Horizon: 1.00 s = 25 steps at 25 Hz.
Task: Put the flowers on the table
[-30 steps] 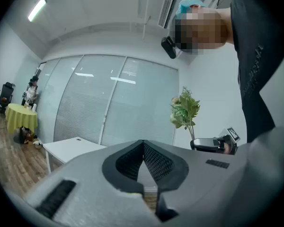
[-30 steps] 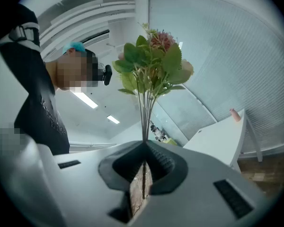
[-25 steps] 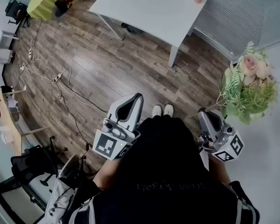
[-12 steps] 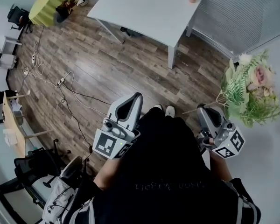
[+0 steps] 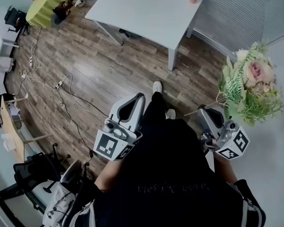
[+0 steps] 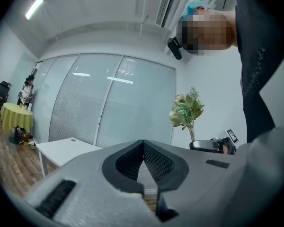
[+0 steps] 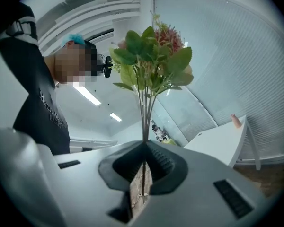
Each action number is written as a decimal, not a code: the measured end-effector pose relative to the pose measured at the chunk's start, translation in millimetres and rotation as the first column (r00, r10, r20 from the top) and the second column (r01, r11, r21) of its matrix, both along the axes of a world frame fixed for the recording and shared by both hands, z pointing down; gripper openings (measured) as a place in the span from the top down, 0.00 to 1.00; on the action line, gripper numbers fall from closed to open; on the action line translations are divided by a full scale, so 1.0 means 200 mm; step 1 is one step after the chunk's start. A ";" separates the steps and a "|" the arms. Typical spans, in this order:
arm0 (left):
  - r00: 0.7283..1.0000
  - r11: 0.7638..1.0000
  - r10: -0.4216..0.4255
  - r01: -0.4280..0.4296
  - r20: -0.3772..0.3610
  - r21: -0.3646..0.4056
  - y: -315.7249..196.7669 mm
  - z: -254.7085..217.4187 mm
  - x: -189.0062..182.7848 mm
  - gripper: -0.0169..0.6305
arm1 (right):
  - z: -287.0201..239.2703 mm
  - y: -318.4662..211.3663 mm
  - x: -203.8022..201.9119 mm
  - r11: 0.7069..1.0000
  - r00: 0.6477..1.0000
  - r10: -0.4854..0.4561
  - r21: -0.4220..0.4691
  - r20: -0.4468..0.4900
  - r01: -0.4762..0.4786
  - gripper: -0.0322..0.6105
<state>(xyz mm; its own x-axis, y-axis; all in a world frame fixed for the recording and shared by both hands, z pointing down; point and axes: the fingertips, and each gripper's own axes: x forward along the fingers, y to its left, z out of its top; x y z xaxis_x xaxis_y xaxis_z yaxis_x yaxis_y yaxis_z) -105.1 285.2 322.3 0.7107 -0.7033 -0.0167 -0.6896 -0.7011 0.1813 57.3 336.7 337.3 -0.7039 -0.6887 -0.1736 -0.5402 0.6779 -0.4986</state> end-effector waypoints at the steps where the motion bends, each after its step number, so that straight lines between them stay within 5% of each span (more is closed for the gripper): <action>1: 1.000 1.000 -0.003 0.003 0.006 -0.002 -0.02 0.01 -0.01 0.95 | -0.01 -0.03 0.01 1.000 1.000 0.001 0.003 0.002 -0.001 0.89; 15: 0.999 0.998 -0.035 0.036 0.029 -0.060 -0.50 0.12 -0.14 0.95 | 0.01 -0.52 -0.10 0.999 0.999 -0.033 -0.038 -0.026 0.032 0.89; 22: 0.999 0.999 0.013 -0.015 -0.045 -0.048 -0.73 0.00 -0.11 0.95 | -0.05 -0.71 -0.15 0.999 0.999 -0.021 -0.050 -0.030 0.019 0.89; 25: 0.999 0.998 0.036 -0.037 -0.018 -0.057 -0.75 0.04 -0.10 0.95 | -0.04 -0.72 -0.17 0.998 1.000 -0.003 -0.056 -0.031 0.001 0.89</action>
<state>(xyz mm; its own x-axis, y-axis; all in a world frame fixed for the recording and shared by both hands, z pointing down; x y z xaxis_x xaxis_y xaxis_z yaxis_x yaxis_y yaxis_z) -126.0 135.4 331.3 0.7362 -0.6767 0.0106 -0.6599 -0.7143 0.2331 24.3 191.7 329.9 -0.7098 -0.6953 -0.1130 -0.5544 0.6504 -0.5192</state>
